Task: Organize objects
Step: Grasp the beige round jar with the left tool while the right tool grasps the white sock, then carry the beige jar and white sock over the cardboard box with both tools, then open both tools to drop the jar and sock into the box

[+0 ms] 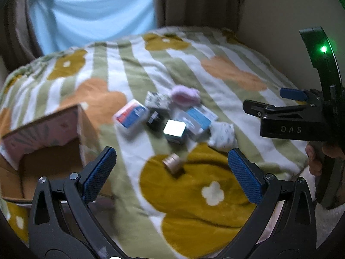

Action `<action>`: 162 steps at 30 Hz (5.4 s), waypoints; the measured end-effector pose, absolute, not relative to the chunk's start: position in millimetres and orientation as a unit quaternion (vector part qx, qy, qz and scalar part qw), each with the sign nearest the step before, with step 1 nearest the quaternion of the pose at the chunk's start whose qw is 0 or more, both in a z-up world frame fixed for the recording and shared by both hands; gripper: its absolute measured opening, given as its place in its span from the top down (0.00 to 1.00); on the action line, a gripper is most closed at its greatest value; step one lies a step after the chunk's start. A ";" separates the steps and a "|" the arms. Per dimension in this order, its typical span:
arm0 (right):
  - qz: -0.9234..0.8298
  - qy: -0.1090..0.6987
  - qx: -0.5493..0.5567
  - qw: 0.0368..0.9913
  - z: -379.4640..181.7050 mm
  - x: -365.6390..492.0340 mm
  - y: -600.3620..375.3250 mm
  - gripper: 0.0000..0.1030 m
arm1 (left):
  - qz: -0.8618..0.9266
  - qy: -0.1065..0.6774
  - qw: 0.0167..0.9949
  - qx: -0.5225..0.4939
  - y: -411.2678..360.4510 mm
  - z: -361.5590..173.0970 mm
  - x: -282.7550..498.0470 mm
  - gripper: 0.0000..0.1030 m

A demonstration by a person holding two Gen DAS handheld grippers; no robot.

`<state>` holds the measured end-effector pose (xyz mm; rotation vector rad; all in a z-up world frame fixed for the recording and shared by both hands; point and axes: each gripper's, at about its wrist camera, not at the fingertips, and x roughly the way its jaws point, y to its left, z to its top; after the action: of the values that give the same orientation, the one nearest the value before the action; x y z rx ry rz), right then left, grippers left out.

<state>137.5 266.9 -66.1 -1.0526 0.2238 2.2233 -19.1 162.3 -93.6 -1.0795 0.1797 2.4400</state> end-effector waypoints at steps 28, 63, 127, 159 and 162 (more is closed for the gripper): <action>0.818 0.096 -0.482 0.300 -172.3 112.0 287.5 0.12 | 0.833 0.014 0.257 -0.490 165.7 -209.1 -83.4 0.27; 0.812 0.115 -0.491 0.294 -176.7 100.0 277.6 0.60 | 0.825 -0.005 0.294 -0.482 162.5 -198.9 -81.3 0.62; 0.874 0.034 -0.476 0.088 -117.7 -143.1 28.0 0.60 | 0.891 -0.053 0.125 -0.433 -203.0 -129.6 -138.3 0.62; 0.866 0.030 -0.492 0.087 -121.4 -132.4 30.2 0.15 | 0.915 -0.013 0.107 -0.389 -199.0 -92.3 -130.2 0.00; 0.866 0.031 -0.492 0.085 -121.1 -130.6 29.8 0.15 | 0.915 -0.018 0.107 -0.389 -198.9 -91.2 -127.4 0.00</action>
<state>-130.6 29.8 -121.1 -1.4682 0.0922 2.5814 -127.4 -198.9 -91.2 -1.1458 -0.0538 2.6929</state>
